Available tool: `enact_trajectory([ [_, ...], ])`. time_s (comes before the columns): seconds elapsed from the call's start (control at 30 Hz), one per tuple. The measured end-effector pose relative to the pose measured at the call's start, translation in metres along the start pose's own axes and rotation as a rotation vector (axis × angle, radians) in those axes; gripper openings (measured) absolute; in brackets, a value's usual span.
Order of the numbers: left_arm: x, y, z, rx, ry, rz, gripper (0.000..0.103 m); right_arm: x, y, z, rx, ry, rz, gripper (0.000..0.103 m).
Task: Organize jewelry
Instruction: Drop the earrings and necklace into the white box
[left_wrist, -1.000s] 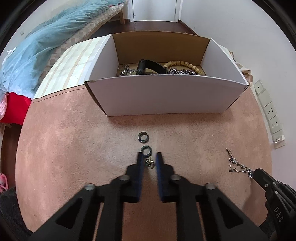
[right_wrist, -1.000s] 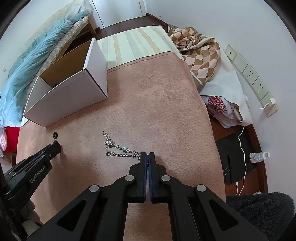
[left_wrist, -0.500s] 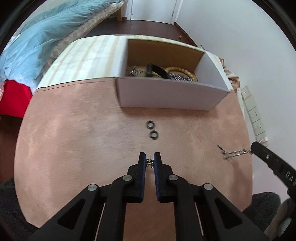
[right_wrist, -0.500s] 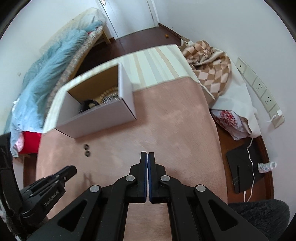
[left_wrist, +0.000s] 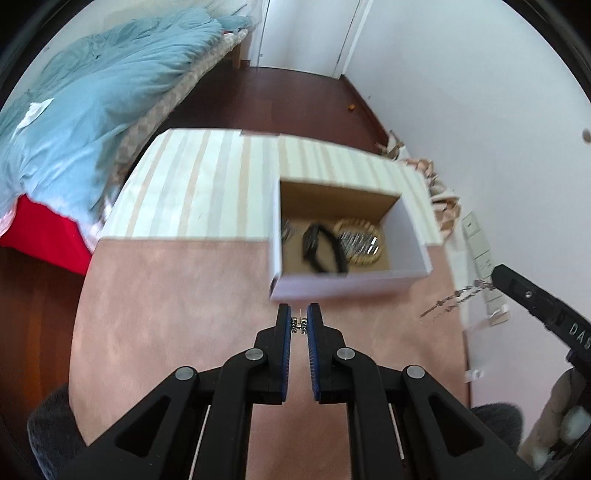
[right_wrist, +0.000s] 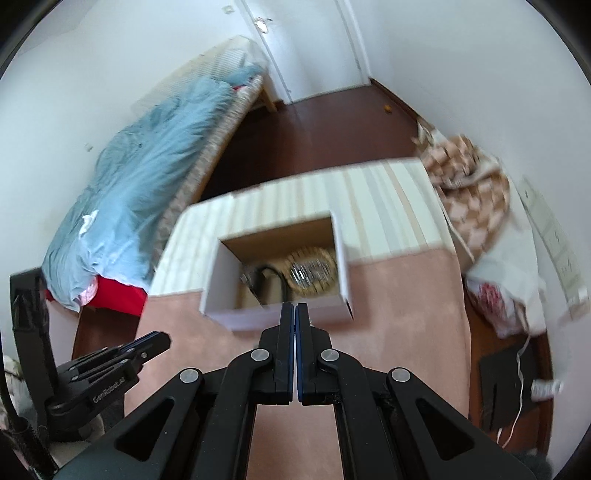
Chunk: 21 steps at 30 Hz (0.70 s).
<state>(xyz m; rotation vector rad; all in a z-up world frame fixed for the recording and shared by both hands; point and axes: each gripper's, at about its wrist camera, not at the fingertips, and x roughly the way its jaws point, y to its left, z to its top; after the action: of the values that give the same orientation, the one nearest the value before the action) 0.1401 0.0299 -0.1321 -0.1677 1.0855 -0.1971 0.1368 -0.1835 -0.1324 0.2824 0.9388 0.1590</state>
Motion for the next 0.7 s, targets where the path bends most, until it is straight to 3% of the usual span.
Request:
enact_trajectory([
  [0.17,0.011,-0.005,0.042,0.031,-0.01,-0.018,0.006,0.008,0.021,0.038,-0.059,-0.012,0.008,0.001],
  [0.3,0.037,-0.004,0.069,0.041,0.029,-0.011,0.006,0.032,0.027,0.063,-0.078,0.019,-0.011,0.001],
  [0.6,0.094,0.004,0.096,0.035,0.16,0.027,0.009,0.102,0.014,0.09,-0.094,0.141,-0.091,0.001],
  [0.7,0.103,0.001,0.102,0.057,0.173,0.086,0.013,0.122,0.009,0.097,-0.103,0.178,-0.118,0.001],
])
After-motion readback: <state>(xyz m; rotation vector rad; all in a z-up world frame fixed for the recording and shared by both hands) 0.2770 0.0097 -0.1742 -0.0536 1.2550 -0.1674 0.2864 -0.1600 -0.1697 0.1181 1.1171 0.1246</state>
